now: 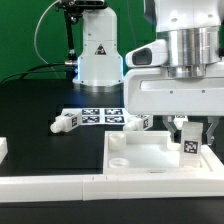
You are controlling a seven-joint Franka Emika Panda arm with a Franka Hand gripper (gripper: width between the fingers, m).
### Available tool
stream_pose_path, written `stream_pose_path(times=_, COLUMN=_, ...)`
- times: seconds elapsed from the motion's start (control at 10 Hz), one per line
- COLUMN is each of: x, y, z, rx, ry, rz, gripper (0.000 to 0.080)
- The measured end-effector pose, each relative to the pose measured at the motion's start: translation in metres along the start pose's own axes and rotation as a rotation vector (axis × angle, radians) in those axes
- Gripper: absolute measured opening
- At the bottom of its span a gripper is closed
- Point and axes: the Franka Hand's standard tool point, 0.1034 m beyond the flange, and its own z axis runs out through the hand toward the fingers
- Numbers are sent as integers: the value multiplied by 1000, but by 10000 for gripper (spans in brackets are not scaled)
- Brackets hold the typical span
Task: Assemble one leg
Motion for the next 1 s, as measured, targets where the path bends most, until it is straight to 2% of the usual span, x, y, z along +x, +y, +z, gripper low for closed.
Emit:
stream_pose_path(times=0.3, x=5, y=10, z=0, rx=-24, ry=9, rz=149, gripper=310)
stream_pose_path(times=0.8, x=6, y=10, z=-2, rx=-24, ry=8, rz=135, gripper=310)
stream_pose_path(times=0.9, x=6, y=2, z=-13, rx=-12, ry=3, rz=128, gripper=399)
stream_pose_path(times=1.0, x=9, y=-2, z=-28, rx=6, ry=11, rz=123, gripper=534)
